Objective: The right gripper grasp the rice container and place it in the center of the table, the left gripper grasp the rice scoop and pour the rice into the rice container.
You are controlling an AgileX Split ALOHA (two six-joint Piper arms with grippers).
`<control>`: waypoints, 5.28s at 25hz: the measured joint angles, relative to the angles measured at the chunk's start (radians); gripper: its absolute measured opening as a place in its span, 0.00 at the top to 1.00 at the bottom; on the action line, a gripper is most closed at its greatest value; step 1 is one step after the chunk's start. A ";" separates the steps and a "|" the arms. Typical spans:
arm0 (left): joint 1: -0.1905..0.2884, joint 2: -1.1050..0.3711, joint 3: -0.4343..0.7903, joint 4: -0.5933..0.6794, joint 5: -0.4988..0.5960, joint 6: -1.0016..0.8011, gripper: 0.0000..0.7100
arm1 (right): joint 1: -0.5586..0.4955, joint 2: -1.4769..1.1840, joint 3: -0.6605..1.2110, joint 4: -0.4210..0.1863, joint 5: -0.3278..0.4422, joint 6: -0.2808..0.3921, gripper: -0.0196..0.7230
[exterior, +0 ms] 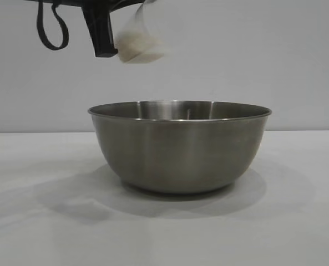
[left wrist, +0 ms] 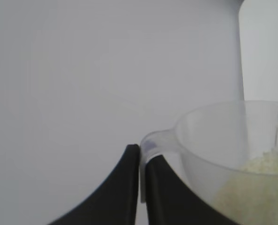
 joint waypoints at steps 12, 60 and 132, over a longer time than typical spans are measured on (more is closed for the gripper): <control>0.000 0.065 -0.005 0.043 0.011 0.442 1.00 | 0.000 0.000 0.000 0.000 0.000 0.000 0.25; -0.002 0.070 -0.005 -0.706 -0.030 -0.807 1.00 | 0.000 0.000 0.000 0.000 0.000 0.000 0.25; -0.002 -0.376 0.612 -1.028 0.474 -1.191 0.48 | 0.000 0.000 0.000 0.000 0.000 0.000 0.25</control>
